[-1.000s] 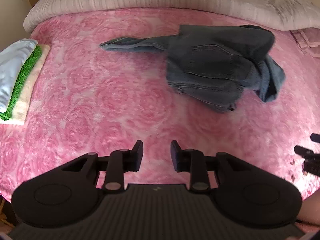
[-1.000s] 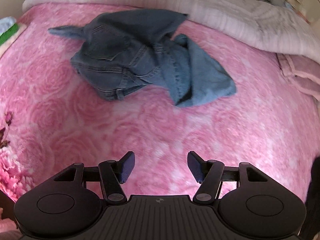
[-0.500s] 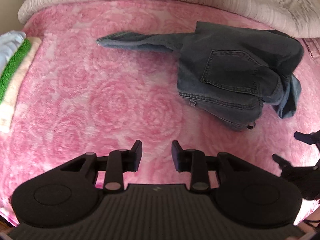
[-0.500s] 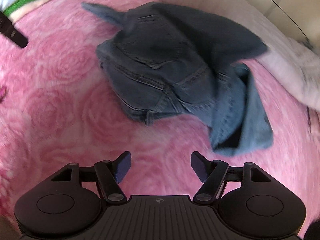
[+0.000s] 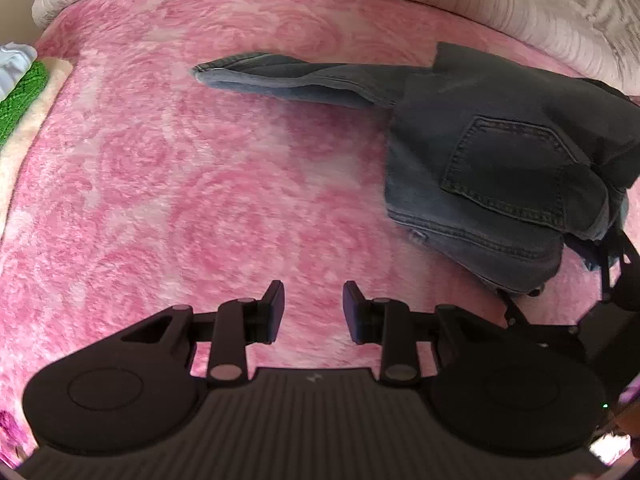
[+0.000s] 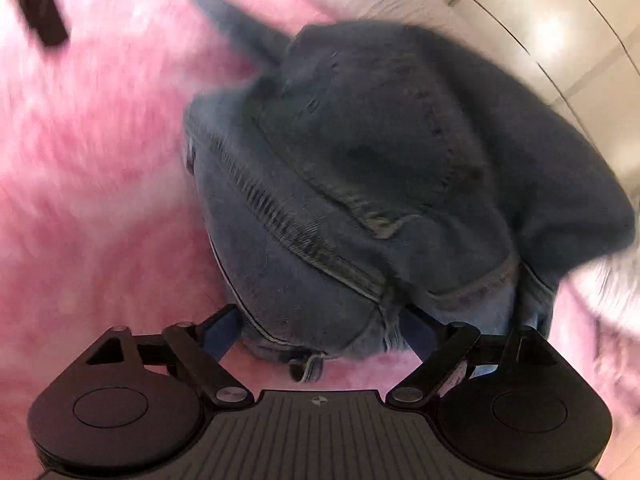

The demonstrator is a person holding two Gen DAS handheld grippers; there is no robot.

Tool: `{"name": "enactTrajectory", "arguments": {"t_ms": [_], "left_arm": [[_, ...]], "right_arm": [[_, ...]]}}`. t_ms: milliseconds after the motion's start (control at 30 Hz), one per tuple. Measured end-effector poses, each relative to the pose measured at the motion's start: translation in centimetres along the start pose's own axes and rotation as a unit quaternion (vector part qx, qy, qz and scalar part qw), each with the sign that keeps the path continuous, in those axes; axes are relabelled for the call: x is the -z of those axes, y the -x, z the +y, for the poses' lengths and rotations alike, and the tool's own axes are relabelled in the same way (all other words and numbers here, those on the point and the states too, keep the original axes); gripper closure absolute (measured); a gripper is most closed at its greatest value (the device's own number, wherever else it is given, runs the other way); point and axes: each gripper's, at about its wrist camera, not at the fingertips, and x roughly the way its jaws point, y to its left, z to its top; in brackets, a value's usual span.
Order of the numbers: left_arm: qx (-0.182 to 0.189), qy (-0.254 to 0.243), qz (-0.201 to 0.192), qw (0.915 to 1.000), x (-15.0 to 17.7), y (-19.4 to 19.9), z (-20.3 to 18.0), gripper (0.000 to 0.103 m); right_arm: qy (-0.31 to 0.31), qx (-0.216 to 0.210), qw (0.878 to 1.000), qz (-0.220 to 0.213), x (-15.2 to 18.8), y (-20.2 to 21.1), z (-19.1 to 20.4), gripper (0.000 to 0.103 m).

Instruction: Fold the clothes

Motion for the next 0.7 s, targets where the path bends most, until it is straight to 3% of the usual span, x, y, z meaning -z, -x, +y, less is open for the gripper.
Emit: {"name": "enactTrajectory", "arguments": {"t_ms": [100, 133, 167, 267, 400, 500, 600, 700], "left_arm": [[-0.006, -0.001, -0.001, 1.0000, -0.2, 0.1, 0.7, 0.075], [-0.007, -0.001, -0.003, 1.0000, -0.2, 0.2, 1.0, 0.075], [-0.007, 0.000, -0.004, 1.0000, -0.3, 0.4, 1.1, 0.075], [-0.007, 0.003, -0.009, 0.9999, -0.5, 1.0, 1.7, 0.076], [0.006, 0.002, -0.029, 0.9996, -0.8, 2.5, 1.8, 0.076], [0.013, 0.000, -0.040, 0.9991, -0.6, 3.7, 1.8, 0.076], [0.023, 0.009, -0.047, 0.9986, -0.3, 5.1, 2.1, 0.076], [0.035, 0.023, -0.058, 0.9974, 0.1, 7.0, 2.9, 0.076]], "right_arm": [[0.012, 0.020, 1.000, -0.006, -0.3, -0.9, 0.2, 0.020], [0.017, 0.026, 0.999, -0.008, -0.4, -1.1, 0.3, 0.048], [0.021, 0.033, 0.999, -0.010, -0.5, -1.4, 0.3, 0.064], [0.033, 0.053, 0.998, -0.016, -0.7, -2.3, 0.5, 0.087], [-0.035, 0.011, 0.999, -0.006, -0.9, 0.8, -3.3, 0.090], [-0.126, -0.046, 0.991, 0.008, -0.8, 4.3, -7.3, 0.090], [-0.212, -0.115, 0.970, 0.012, -1.0, 8.2, -11.0, 0.090], [-0.292, -0.190, 0.937, 0.006, -1.9, 11.9, -13.9, 0.090]]}}
